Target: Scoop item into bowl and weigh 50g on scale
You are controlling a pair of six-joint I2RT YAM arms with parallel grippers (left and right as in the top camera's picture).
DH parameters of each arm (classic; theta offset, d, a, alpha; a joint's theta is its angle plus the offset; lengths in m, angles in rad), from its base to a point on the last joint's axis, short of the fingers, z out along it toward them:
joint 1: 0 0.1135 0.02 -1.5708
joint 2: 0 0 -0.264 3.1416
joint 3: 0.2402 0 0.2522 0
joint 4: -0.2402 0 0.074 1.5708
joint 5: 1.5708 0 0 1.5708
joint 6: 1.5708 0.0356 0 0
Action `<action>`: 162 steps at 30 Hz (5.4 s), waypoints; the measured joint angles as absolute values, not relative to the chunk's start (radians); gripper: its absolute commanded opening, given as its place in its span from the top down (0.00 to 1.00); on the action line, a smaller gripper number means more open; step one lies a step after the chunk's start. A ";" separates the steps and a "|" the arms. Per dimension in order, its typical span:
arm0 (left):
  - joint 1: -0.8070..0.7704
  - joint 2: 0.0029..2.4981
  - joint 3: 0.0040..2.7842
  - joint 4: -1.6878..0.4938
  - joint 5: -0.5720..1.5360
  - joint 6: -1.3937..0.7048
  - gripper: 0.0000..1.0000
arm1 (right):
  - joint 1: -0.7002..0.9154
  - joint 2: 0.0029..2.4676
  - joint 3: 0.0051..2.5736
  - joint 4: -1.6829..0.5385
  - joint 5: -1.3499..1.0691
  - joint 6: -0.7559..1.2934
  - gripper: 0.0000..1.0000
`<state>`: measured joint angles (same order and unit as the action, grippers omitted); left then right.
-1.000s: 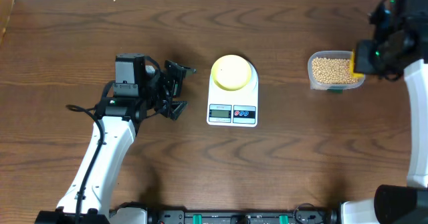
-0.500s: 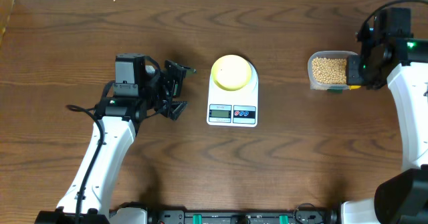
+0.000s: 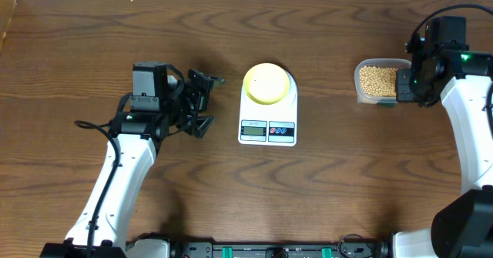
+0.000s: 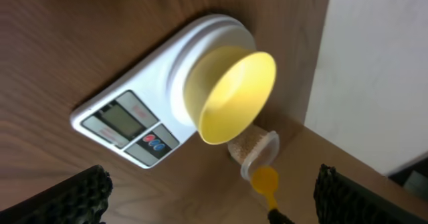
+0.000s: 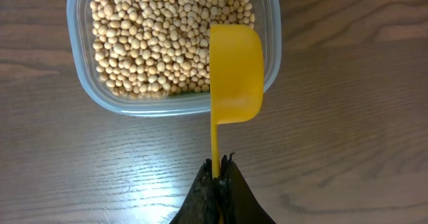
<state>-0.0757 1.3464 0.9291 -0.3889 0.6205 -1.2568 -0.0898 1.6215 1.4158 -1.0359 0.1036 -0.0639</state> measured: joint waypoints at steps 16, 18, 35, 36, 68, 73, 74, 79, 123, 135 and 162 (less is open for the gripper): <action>-0.102 1.346 0.929 -0.603 0.681 -0.575 0.02 | -0.090 1.621 1.413 -1.031 0.105 -0.071 0.99; -0.118 1.346 0.929 -0.628 0.661 -0.517 0.02 | -0.090 1.621 1.412 -1.030 0.105 -0.071 0.99; -0.399 1.346 0.929 -0.621 0.362 -0.331 0.02 | -0.093 1.645 1.412 -1.010 0.054 -0.104 0.99; -0.409 1.346 0.929 -0.619 0.352 -0.331 0.02 | -0.095 1.657 1.412 -1.003 0.052 -0.106 0.99; -0.440 1.346 0.929 -0.666 0.257 -0.263 0.02 | -0.110 1.821 1.540 -0.986 0.041 -0.110 0.46; -0.440 1.346 0.929 -0.670 0.252 -0.261 0.02 | -0.110 1.821 1.618 -1.171 0.041 -0.092 0.41; -0.440 1.346 0.929 -0.670 0.252 -0.261 0.02 | -0.110 1.821 1.618 -1.198 0.041 -0.086 0.39; -0.440 1.346 0.929 -0.670 0.252 -0.261 0.02 | -0.110 1.822 1.590 -1.199 0.041 -0.066 0.46; -0.448 1.346 0.929 -0.700 0.292 -0.086 0.02 | -0.110 1.821 1.554 -0.916 0.045 -0.055 0.01; -0.529 1.351 0.923 -0.604 0.265 -0.039 0.02 | -0.110 1.821 1.554 -0.916 0.045 -0.055 0.01; -0.753 1.700 0.917 -0.119 0.229 -0.260 0.02 | -0.110 1.821 1.554 -0.916 0.045 -0.055 0.01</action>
